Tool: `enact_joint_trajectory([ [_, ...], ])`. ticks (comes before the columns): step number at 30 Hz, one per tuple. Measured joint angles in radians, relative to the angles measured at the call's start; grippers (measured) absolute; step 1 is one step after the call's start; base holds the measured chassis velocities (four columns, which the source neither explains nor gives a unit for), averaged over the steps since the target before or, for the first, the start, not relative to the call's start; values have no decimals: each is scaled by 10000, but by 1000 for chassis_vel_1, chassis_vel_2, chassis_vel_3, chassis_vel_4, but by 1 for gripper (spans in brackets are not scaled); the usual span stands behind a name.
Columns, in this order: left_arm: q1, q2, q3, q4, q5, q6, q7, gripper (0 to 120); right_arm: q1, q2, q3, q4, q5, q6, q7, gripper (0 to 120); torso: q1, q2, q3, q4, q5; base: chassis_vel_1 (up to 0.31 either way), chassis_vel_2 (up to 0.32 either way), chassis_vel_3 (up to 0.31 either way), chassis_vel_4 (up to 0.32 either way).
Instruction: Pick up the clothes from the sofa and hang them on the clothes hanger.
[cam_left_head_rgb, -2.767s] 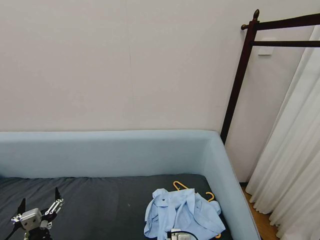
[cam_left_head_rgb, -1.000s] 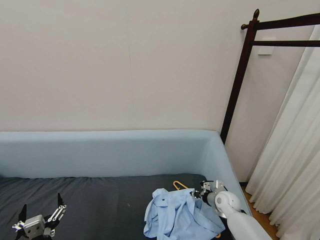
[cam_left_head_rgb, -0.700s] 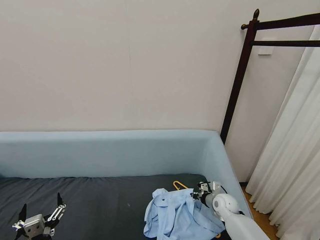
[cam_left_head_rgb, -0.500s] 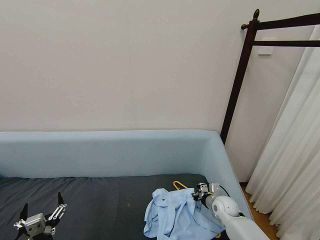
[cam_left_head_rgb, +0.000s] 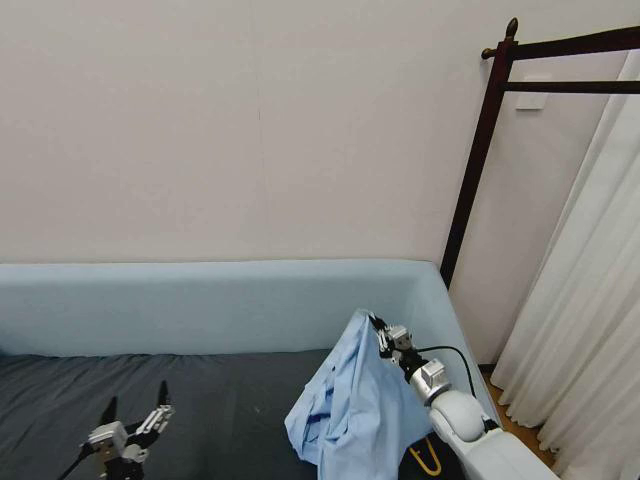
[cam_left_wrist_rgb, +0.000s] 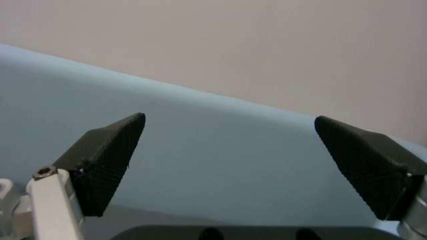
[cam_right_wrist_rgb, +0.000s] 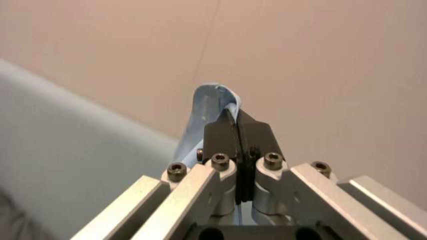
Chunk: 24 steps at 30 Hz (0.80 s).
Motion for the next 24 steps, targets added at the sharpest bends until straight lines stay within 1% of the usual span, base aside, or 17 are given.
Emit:
enact_joint_trajectory([
  [2, -257, 243, 376, 684, -320, -190, 1182, 100, 196, 23, -79, 209, 16, 143, 156, 0, 1, 0, 0, 1, 1, 0, 0, 0, 0],
  [3, -257, 243, 376, 684, -320, -190, 1182, 100, 196, 23, -79, 209, 16, 143, 156, 0, 1, 0, 0, 1, 1, 0, 0, 0, 0],
  [4, -461, 361, 662, 1202, -533, -273, 2054, 100, 266, 24, -131, 350, 62, 147, 225, 0, 0, 0, 0, 1, 1, 0, 0, 0, 0],
  [6, -735, 415, 1066, 1823, -791, -303, 2929, 100, 304, 7, -215, 577, 119, 113, 300, 0, 0, 0, 0, 0, 1, 0, 0, 0, 0],
  [7, -735, 415, 1066, 1823, -791, -303, 2929, 100, 304, 7, -215, 577, 119, 113, 300, 0, 0, 0, 0, 0, 1, 0, 0, 0, 0],
  [10, -1233, 291, 1565, 2763, -944, -304, 3927, 100, 397, 18, -415, 790, 171, 73, 320, 0, 0, 0, 0, -4, 1, 0, 0, 0, 0],
  [11, -1233, 291, 1565, 2763, -944, -304, 3927, 100, 397, 18, -415, 790, 171, 73, 320, 0, 0, 0, 0, -4, 1, 0, 0, 0, 0],
  [12, -1365, 195, 1624, 3018, -945, -305, 4168, 100, 498, 55, -544, 788, 202, 72, 319, 0, 0, 0, 0, -5, 2, 0, 0, 0, 0],
  [14, -1607, -30, 1690, 3491, -923, -312, 4519, 100, 715, 162, -835, 753, 283, 77, 295, 0, 0, 0, 0, 0, 1, 0, 0, 0, 0],
  [16, -1862, -265, 1801, 3885, -904, -313, 4629, 100, 860, 231, -1045, 775, 377, 84, 232, 0, 0, 0, 1, 4, 4, 0, 0, 0, 0],
  [17, -1862, -265, 1801, 3885, -904, -313, 4629, 100, 860, 231, -1045, 775, 377, 84, 232, 0, 0, 0, 1, 4, 4, 0, 0, 0, 0],
  [20, -2282, -623, 2072, 4439, -876, -281, 4729, 100, 978, 293, -1162, 918, 406, 85, 164, 0, 0, 0, 1, -1, 2, 0, 0, 0, 0],
  [22, -2545, -847, 2219, 4751, -869, -217, 4689, 100, 1006, 324, -1178, 982, 431, 63, 164, 0, 0, 0, 1, -1, 3, 0, 0, 0, 0],
  [24, -2694, -962, 2304, 4910, -879, -147, 4618, 100, 1008, 338, -1179, 1020, 442, 43, 166, 0, 0, 0, 0, -2, 4, 0, 0, 0, 0],
])
